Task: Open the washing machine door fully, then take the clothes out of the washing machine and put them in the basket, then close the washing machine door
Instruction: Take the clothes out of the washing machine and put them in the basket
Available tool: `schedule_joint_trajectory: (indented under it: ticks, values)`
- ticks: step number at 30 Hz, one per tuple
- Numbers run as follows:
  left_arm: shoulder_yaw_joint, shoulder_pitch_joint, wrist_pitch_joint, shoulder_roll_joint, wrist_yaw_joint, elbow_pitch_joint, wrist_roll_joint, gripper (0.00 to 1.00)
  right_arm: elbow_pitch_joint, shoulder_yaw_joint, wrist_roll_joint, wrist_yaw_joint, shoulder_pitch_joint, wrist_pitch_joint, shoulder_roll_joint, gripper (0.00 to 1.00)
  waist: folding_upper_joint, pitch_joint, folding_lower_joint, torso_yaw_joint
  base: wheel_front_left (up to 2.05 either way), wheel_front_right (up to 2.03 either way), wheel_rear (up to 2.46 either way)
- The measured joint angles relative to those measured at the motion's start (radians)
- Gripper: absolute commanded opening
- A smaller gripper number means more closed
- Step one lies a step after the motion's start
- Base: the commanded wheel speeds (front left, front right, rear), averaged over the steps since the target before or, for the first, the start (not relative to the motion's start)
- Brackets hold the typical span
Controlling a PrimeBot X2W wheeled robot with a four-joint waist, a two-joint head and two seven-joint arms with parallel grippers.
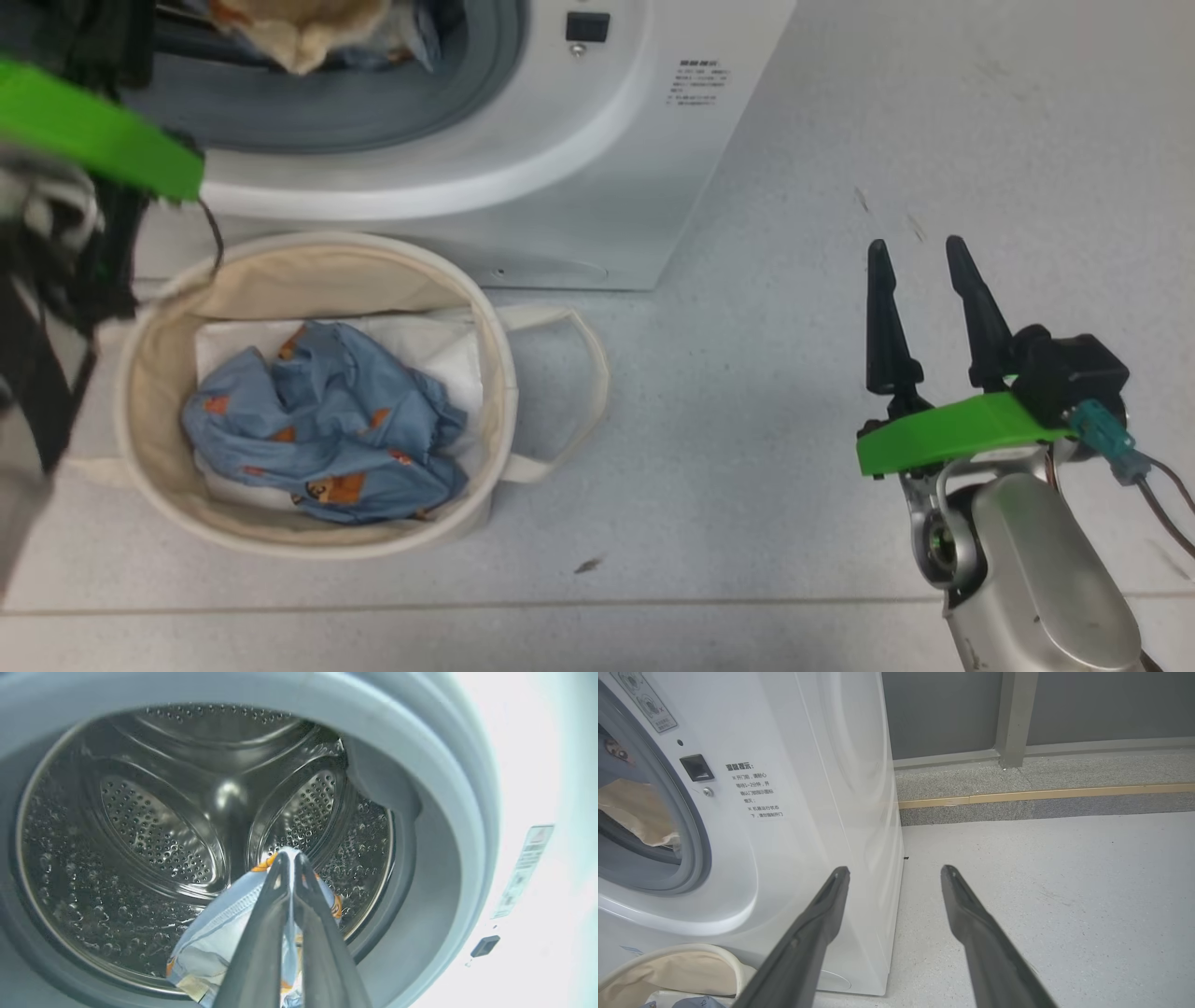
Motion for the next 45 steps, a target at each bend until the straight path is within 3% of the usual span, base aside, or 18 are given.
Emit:
schedule_joint_trajectory:
  ticks: [7, 13, 22, 29, 34, 45]
  values:
    - [0.220, 0.298, -0.001, -0.035, 0.000, -0.251, 0.161, 0.00, 0.014, -0.001, 0.007, 0.000, 0.037, 0.000, -0.004, 1.00, 0.0000, -0.063, 0.0000, 0.025, 0.00, 0.00, 0.00]
    - [0.366, 0.466, -0.001, -0.061, 0.000, -0.487, 0.237, 0.00, 0.024, 0.003, 0.009, 0.000, 0.058, 0.000, -0.012, 1.00, 0.0000, -0.112, 0.0000, 0.046, 0.00, 0.00, 0.00]
    - [0.465, 0.724, -0.001, -0.077, 0.007, -0.774, 0.296, 0.00, 0.039, 0.007, 0.018, 0.000, 0.069, 0.000, -0.021, 1.00, 0.0000, -0.159, 0.0000, 0.069, 0.00, 0.00, 0.00]
    - [0.511, 0.855, -0.001, -0.095, 0.034, -0.926, 0.280, 0.00, 0.040, 0.010, 0.018, 0.000, 0.081, 0.000, -0.026, 1.00, 0.0000, -0.159, -0.0001, 0.083, 0.00, 0.00, 0.00]
    - [0.503, 0.914, 0.001, -0.094, 0.046, -0.889, 0.295, 0.00, 0.038, 0.010, 0.018, 0.000, 0.081, 0.000, -0.031, 1.00, 0.0000, -0.149, 0.0000, 0.088, 0.00, 0.00, 0.00]
    - [0.385, 0.902, 0.009, -0.135, 0.018, -0.460, 0.305, 0.00, 0.037, 0.017, 0.018, 0.000, 0.078, 0.000, -0.031, 1.00, 0.0000, -0.121, 0.0000, 0.066, 0.00, 0.00, 0.00]
